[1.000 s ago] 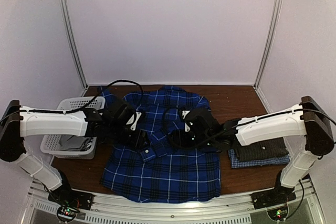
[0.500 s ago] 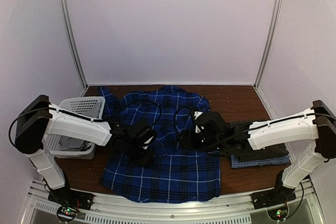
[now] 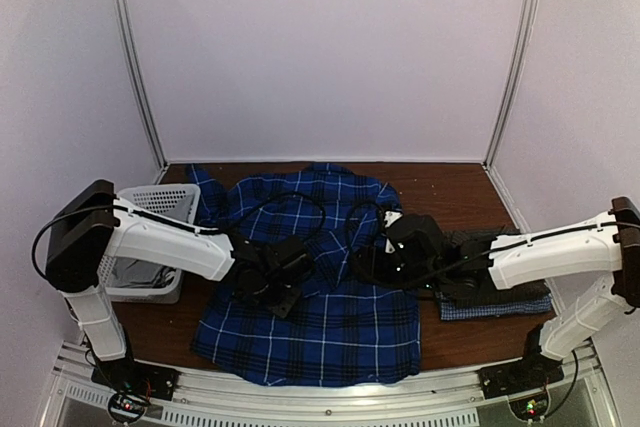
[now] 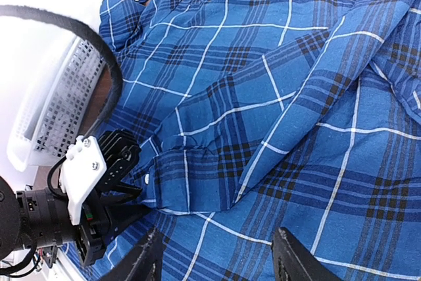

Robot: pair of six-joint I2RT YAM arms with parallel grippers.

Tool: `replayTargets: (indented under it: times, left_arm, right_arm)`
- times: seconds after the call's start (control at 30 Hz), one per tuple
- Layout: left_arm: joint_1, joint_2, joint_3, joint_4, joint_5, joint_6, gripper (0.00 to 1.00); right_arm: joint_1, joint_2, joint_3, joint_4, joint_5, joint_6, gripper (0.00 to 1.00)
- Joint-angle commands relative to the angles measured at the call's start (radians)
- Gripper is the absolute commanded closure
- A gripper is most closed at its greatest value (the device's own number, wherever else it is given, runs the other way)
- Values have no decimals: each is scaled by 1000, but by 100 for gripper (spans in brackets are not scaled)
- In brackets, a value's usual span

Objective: Fold and stack the long sleeve shirts
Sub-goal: Pick up the sleeve from the center of the board, then place the sleeve at the center of the board.

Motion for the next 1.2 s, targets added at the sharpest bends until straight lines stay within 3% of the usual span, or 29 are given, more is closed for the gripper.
replayTargets:
  times: [0.0, 0.1, 0.27, 0.6, 0.77, 0.9, 1.0, 1.17]
  left_arm:
    - [-6, -1, 44, -56, -60, 3, 83]
    - [-9, -34, 87, -92, -53, 14, 93]
    - [-9, -108, 167, -136, 32, 51, 100]
    - [7, -216, 304, -80, 501, 64, 100]
    - [105, -286, 272, 113, 806, -75, 100]
    - [251, -350, 107, 489, 1047, -336, 100]
    - [316, -370, 15, 693, 1094, -515, 100]
    - [386, -384, -68, 836, 1074, -691, 100]
  right_arm:
    - [-3, -44, -10, -15, 42, 3, 42]
    - [-3, -62, -12, -20, 54, 0, 42]
    - [-12, -94, -17, -53, 82, 0, 42]
    - [-65, -211, -74, -143, 128, 23, 42]
    - [-78, -278, -121, -194, 151, 48, 42]
    - [-82, -320, -157, -224, 169, 74, 42]
    - [-83, -338, -178, -255, 183, 94, 41]
    - [-83, -364, -233, -274, 164, 121, 41]
